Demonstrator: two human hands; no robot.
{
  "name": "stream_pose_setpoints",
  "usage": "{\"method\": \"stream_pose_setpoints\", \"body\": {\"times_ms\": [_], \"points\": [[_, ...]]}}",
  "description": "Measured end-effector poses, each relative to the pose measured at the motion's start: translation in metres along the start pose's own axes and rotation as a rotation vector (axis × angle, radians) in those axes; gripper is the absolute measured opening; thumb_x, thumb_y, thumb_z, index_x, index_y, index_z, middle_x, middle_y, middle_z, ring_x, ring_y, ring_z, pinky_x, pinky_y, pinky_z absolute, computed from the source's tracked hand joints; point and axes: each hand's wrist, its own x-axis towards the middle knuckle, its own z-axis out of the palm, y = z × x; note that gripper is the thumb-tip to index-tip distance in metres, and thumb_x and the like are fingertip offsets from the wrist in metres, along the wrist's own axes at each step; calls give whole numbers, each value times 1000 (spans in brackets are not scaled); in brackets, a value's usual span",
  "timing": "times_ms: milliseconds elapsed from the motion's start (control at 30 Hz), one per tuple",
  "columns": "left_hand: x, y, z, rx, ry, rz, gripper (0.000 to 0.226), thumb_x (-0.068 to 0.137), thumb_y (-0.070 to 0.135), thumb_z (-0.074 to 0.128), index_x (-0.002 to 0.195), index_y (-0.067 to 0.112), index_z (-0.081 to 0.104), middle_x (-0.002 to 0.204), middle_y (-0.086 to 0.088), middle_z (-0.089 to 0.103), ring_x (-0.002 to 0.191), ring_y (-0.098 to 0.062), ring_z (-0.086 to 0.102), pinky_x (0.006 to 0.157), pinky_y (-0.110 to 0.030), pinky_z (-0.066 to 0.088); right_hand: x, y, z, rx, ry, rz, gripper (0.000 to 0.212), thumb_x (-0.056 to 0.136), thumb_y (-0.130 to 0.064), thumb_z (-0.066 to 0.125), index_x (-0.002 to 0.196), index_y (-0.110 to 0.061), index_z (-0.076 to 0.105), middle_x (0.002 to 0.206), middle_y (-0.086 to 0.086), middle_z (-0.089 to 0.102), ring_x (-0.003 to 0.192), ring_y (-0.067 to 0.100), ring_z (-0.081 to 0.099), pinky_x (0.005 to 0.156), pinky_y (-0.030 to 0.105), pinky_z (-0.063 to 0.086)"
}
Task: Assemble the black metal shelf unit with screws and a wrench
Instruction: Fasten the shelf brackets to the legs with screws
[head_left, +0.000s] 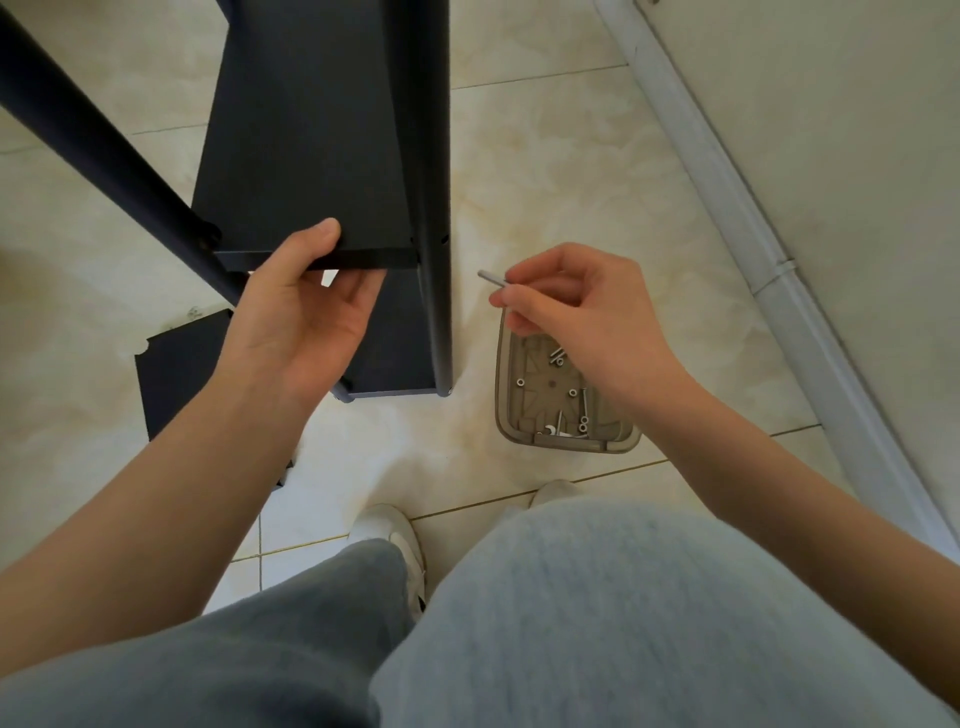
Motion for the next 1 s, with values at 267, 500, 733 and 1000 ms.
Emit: {"method": "stream_pose_setpoints", "body": {"times_ms": [267,500,733,1000], "points": [[2,1,0,-13,11,10,14,86,-3,65,97,5,65,107,-10,73,115,-28,69,94,-41,58,-3,-24,10,51,-13,-113,12,85,-9,76,95,-10,69,83,2,77,74,16,74,71,22,58],[2,-2,1,-26,27,8,13,89,-3,63,99,6,65,107,-9,72,116,-27,68,91,-39,59,-4,-27,12,49,-29,-159,12,84,-8,76,94,-9,70,81,1,77,74,14,75,71,21,58],[3,-1,0,-41,14,5,12,90,-1,64,100,5,65,115,-10,70,114,-27,69,90,-38,59,-4,-26,15,47,-6,-178,11,85,-7,75,94,-9,70,80,-1,77,75,13,75,71,21,58],[3,7,5,-17,-107,10,18,92,-1,64,79,3,75,105,-11,75,114,-29,69,95,-41,57,-4,-28,15,40,-2,-182,11,85,-8,75,94,-11,70,81,-2,77,76,12,75,72,22,59]]}}
